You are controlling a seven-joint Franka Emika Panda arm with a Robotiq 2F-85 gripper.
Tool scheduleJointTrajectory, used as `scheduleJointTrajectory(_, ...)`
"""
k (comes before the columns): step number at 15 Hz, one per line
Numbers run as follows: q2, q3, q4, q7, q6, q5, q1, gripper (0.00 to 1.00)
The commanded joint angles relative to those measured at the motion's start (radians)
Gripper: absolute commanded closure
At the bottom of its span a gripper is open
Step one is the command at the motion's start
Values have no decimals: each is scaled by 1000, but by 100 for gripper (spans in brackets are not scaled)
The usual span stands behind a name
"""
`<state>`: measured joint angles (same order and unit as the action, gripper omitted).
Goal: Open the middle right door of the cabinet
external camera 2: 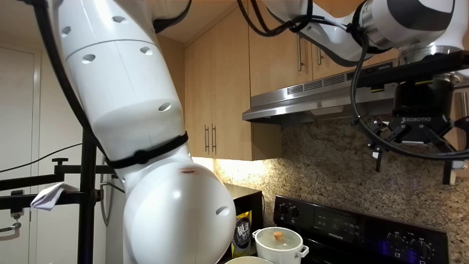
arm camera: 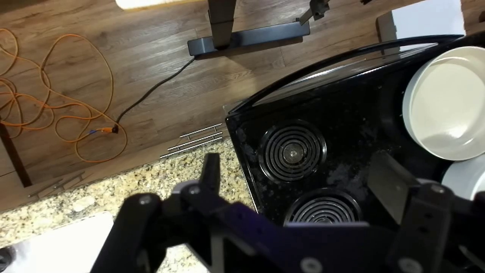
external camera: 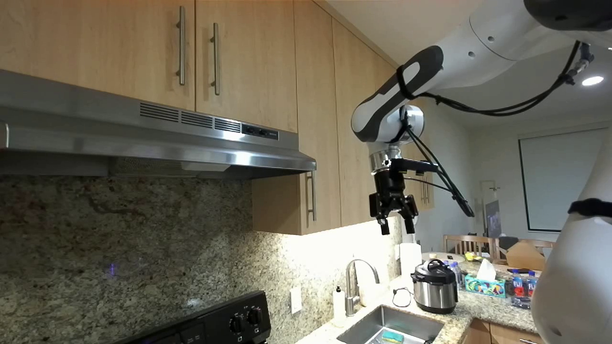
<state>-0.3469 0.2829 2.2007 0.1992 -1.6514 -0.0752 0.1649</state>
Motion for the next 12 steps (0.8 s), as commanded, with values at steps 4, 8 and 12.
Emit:
scheduleJointTrajectory(4,-80,-22,21,11,18,-39,21,0)
scheduleJointTrajectory(8,-155,-36,16,39,55,-107,16,0)
scheduleJointTrajectory(12,-251,-49,19,63,51,-158,6,0)
